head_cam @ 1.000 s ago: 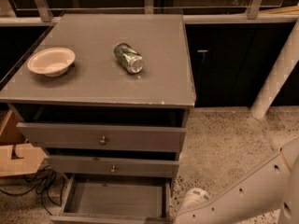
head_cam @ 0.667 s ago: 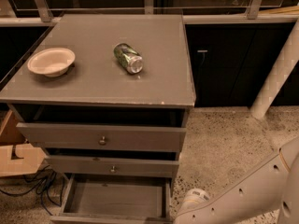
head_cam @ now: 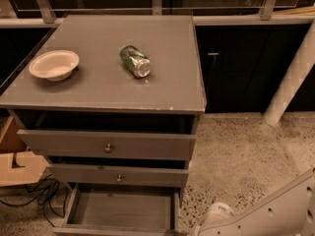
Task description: Close bottom drawer
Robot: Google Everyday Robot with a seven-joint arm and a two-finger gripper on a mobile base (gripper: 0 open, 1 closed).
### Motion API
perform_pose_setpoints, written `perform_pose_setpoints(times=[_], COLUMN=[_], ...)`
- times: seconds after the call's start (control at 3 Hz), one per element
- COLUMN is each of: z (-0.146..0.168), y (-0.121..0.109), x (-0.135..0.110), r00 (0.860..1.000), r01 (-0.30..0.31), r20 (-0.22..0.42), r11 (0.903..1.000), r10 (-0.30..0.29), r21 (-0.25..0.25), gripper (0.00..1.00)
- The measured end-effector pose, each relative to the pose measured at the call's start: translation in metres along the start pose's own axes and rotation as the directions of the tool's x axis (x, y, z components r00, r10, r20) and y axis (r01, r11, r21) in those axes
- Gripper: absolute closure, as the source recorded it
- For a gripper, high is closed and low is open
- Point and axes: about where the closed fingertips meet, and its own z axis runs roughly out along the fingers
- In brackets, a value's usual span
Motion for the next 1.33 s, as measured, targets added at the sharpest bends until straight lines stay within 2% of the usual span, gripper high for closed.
perform_pose_setpoints(times=[0.33,0.67,1.0,1.33], z=[0.005,0.006,0.023,0.079], y=[-0.014,-0.015,-0.015,-0.019], x=[-0.006,-0.007,0.002,-0.001], r00=[0.994,0.993,0.993,0.991], r01=[-0.076,-0.079,-0.101,-0.124], r20=[0.077,0.083,0.058,0.034], r11=[0.9971,0.9968,0.9941,0.9862], r10=[0.076,0.079,0.103,0.129], r21=[-0.009,-0.01,-0.039,-0.109], gripper=[1.0,1.0,1.0,1.0])
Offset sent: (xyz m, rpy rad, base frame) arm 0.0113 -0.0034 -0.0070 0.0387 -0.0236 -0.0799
